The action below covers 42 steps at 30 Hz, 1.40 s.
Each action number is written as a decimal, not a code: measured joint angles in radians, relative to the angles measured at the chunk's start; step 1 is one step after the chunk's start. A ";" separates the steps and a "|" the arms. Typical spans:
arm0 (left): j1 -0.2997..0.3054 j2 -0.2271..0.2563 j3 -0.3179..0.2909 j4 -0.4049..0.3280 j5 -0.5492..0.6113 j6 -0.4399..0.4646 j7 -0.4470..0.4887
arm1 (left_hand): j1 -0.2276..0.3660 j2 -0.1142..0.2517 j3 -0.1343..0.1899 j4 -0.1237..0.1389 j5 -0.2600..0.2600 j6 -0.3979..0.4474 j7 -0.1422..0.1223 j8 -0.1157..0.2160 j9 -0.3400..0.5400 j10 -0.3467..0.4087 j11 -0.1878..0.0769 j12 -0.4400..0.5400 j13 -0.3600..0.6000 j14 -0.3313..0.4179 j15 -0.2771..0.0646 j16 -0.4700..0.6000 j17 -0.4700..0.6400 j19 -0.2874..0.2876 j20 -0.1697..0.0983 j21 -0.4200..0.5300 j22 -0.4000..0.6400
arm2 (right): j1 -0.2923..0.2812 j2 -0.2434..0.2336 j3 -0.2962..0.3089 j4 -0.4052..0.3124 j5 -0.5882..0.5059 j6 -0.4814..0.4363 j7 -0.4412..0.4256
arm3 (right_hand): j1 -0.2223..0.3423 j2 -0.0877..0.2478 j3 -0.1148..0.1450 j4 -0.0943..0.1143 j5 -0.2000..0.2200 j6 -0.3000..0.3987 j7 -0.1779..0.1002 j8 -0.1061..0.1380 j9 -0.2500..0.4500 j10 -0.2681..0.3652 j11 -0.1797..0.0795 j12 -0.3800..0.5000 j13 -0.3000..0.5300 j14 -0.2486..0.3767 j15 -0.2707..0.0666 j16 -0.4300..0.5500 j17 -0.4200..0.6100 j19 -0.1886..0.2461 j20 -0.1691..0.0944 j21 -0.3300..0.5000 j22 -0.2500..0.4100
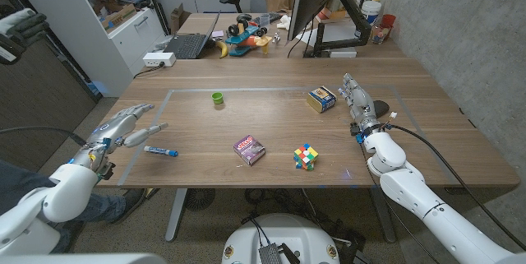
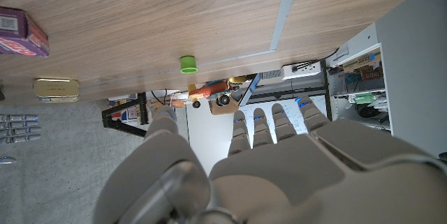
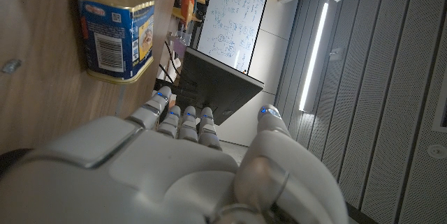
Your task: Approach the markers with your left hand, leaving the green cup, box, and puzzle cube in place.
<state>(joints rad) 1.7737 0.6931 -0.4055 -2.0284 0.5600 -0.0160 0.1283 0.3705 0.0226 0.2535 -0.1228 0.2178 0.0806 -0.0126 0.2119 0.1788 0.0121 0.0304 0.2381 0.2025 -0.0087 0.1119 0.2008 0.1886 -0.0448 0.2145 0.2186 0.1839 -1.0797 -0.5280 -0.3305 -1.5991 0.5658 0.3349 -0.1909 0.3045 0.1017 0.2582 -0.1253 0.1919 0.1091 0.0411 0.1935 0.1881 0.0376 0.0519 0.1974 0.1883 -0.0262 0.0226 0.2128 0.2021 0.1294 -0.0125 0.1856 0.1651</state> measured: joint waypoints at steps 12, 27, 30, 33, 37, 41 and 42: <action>-0.023 0.036 0.050 0.031 -0.026 0.019 0.022 | 0.000 0.000 0.000 0.000 0.000 0.000 0.000 0.000 0.000 0.000 0.000 0.000 0.000 0.004 -0.004 0.000 0.000 0.000 0.000 0.000 0.000 | -0.002 -0.001 0.003 -0.005 -0.002 0.001 -0.003 | 0.000 0.000 0.000 0.000 0.000 0.000 0.000 0.000 0.000 0.000 0.000 0.000 0.000 0.005 -0.005 0.000 0.005 0.000 0.000 0.000 0.000; -0.043 0.089 0.117 0.063 -0.066 0.042 0.041 | 0.000 0.000 0.000 0.000 0.000 0.000 0.000 0.000 0.005 0.000 0.000 0.000 0.000 0.004 -0.004 0.000 0.000 0.000 0.000 -0.004 0.000 | 0.004 -0.003 0.003 -0.005 -0.006 0.002 -0.002 | 0.000 0.000 -0.003 -0.003 0.000 0.000 0.000 0.000 0.000 0.002 0.002 0.000 0.000 0.005 -0.005 0.000 0.005 0.000 0.000 0.000 0.000; -0.044 0.096 0.124 0.065 -0.075 0.049 0.047 | 0.000 0.000 0.000 0.000 0.000 0.000 0.000 0.000 0.005 0.000 0.000 0.000 0.000 0.004 -0.004 0.000 0.000 0.000 0.000 -0.004 0.000 | 0.006 -0.003 0.003 -0.004 -0.006 0.002 -0.002 | 0.000 0.000 -0.003 -0.003 0.000 0.000 0.000 0.000 0.000 0.002 0.002 0.000 0.000 0.005 -0.005 0.000 0.005 0.000 0.000 0.000 0.000; -0.044 0.101 0.129 0.066 -0.080 0.054 0.050 | 0.000 0.000 0.000 0.000 0.000 0.000 0.000 0.000 0.005 0.000 0.000 0.000 0.000 0.004 -0.004 0.000 0.000 0.000 0.000 -0.004 0.000 | 0.008 -0.003 0.003 -0.003 -0.007 0.002 -0.001 | 0.000 0.000 -0.003 -0.003 0.000 0.000 0.000 0.000 0.000 0.002 0.002 0.000 0.000 0.009 -0.001 0.000 0.005 0.000 0.000 0.000 0.000; -0.037 0.118 0.140 0.068 -0.089 0.063 0.057 | 0.000 0.000 0.000 0.000 0.000 0.000 0.000 0.000 0.005 0.000 0.000 0.000 0.000 0.004 -0.004 0.000 0.000 0.000 0.000 -0.004 0.000 | 0.011 -0.003 0.002 0.000 -0.007 0.002 0.001 | 0.000 0.000 -0.003 -0.003 0.000 0.000 0.000 0.000 0.000 0.002 0.002 0.000 0.000 0.009 -0.001 0.000 0.005 0.000 0.000 0.000 0.000; -0.031 0.126 0.144 0.068 -0.095 0.071 0.062 | 0.000 0.000 0.000 0.000 0.000 0.000 0.000 -0.005 0.005 0.000 0.000 0.000 0.000 0.004 -0.004 0.000 0.000 0.000 0.000 -0.004 0.000 | 0.014 -0.002 0.002 0.002 -0.007 0.002 0.004 | 0.000 0.000 -0.003 -0.003 0.000 0.000 0.000 0.000 0.000 0.002 0.002 0.000 0.000 0.008 -0.001 0.000 0.005 0.000 0.000 0.000 0.000; -0.030 0.127 0.144 0.068 -0.096 0.073 0.063 | 0.000 0.000 0.000 0.000 0.000 0.000 0.000 -0.005 0.005 0.000 0.000 0.000 0.000 0.004 -0.004 0.000 0.000 0.000 0.000 -0.004 0.000 | 0.015 -0.002 0.001 0.003 -0.007 0.002 0.005 | 0.000 0.000 -0.003 -0.003 0.000 0.000 0.000 0.000 0.000 0.002 0.002 0.000 0.000 0.008 -0.001 0.000 0.005 0.000 0.000 0.000 0.000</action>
<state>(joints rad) 1.7442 0.8199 -0.2611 -1.9607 0.4638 0.0572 0.1917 0.3705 0.0226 0.2535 -0.1227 0.2177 0.0804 -0.0126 0.2068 0.1840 0.0120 0.0306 0.2381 0.2024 -0.0049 0.1081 0.2008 0.1884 -0.0450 0.2145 0.2144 0.1838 -1.0647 -0.5301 -0.3294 -1.5959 0.5588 0.3371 -0.1861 0.3045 0.1017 0.2554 -0.1282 0.1919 0.1090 0.0410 0.1935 0.1881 0.0393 0.0538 0.1973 0.1881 -0.0177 0.0213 0.2128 0.2070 0.1294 -0.0125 0.1856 0.1652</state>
